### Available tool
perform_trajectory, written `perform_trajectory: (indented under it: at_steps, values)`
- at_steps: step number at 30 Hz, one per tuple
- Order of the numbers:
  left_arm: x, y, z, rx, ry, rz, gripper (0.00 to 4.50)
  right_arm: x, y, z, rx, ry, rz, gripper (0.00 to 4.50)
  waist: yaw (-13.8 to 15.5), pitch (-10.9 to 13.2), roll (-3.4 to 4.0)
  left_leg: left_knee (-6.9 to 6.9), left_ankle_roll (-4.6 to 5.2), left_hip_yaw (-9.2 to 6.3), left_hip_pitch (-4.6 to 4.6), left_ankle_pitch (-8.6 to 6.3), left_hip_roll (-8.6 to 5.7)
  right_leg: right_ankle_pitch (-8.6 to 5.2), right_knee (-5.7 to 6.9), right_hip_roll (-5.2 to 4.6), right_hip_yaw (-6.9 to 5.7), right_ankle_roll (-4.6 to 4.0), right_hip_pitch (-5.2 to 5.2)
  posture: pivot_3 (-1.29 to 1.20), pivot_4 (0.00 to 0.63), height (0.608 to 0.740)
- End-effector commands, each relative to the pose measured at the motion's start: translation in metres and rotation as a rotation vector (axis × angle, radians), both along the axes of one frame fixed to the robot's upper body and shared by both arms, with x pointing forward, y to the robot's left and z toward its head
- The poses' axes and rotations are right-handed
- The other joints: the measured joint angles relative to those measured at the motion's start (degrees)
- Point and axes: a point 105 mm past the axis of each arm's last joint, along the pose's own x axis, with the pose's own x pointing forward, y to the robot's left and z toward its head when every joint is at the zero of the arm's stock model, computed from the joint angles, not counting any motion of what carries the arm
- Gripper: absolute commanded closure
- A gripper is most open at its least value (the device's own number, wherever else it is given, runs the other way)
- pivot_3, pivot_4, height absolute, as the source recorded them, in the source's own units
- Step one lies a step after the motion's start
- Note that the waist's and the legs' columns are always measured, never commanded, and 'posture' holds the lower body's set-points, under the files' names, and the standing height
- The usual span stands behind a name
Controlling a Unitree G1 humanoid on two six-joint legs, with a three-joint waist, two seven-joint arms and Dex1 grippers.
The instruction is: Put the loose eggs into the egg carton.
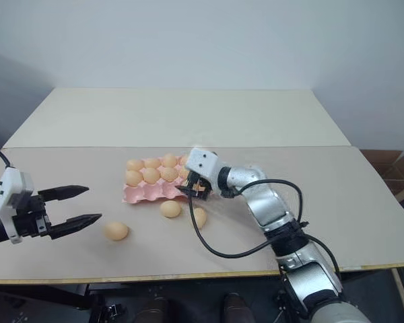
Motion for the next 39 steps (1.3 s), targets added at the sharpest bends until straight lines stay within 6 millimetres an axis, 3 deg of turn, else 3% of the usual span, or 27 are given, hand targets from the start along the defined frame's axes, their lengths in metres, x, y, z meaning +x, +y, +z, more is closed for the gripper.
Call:
perform_trajectory:
  at_steps: [1,8,12,15,18,26,31,39]
  values:
    - [0.001,-0.001,0.009,0.022,-0.044,-0.013,0.00,-0.017,-0.022,0.026,0.082,-0.032,0.031,0.04,0.05,0.00,0.00,0.00,0.00,0.00,0.00,0.00,-0.01,-0.03,-0.01,-0.02,0.00,0.02,0.00,0.00,0.150,0.740]
    - [0.002,0.001,0.008,0.021,-0.043,-0.013,0.00,-0.057,-0.097,0.027,0.096,0.032,0.065,0.04,0.67,0.00,-0.01,0.00,0.00,0.02,-0.01,0.00,-0.03,-0.17,-0.08,-0.05,0.00,-0.12,0.02,0.00,0.150,0.740]
    - [0.002,0.001,0.007,0.018,-0.039,-0.013,0.00,-0.086,-0.141,0.006,-0.022,0.127,0.111,0.04,0.82,0.00,0.00,0.00,0.00,0.02,0.06,0.00,-0.02,-0.22,-0.06,-0.03,0.02,-0.18,0.06,0.00,0.150,0.740]
    - [0.003,0.000,0.007,0.014,-0.037,-0.015,0.00,-0.092,-0.157,0.000,-0.041,0.173,0.090,0.04,0.45,0.00,-0.01,0.00,0.00,0.03,0.09,0.00,-0.01,-0.23,-0.07,-0.02,0.05,-0.16,0.07,0.00,0.150,0.740]
    - [0.004,0.000,0.007,0.010,-0.035,-0.020,0.00,-0.092,-0.161,-0.003,-0.052,0.177,0.071,0.04,-0.02,0.00,-0.01,0.00,0.00,0.04,0.19,0.00,-0.01,-0.23,-0.03,-0.02,0.08,-0.16,0.09,0.00,0.150,0.740]
    - [0.004,-0.004,0.008,0.006,-0.029,-0.042,0.00,-0.089,-0.147,0.000,-0.034,0.134,0.085,0.04,0.04,0.00,-0.01,0.00,-0.01,0.04,0.06,-0.01,-0.03,-0.23,-0.10,-0.04,0.08,-0.15,0.06,0.00,0.150,0.740]
    - [0.007,-0.006,0.008,0.006,-0.031,-0.051,0.00,-0.079,-0.108,-0.004,-0.032,0.084,0.156,0.04,-0.18,0.00,-0.01,0.00,-0.01,0.03,0.15,-0.01,0.00,-0.23,-0.05,0.01,0.08,-0.16,0.06,0.00,0.150,0.740]
    - [0.010,-0.007,0.008,0.002,-0.034,-0.059,0.00,-0.059,-0.046,-0.044,-0.124,0.063,0.236,0.04,-0.08,0.00,-0.02,0.00,0.00,0.04,0.02,0.00,-0.03,-0.21,-0.07,-0.02,0.08,-0.15,0.02,0.00,0.150,0.740]
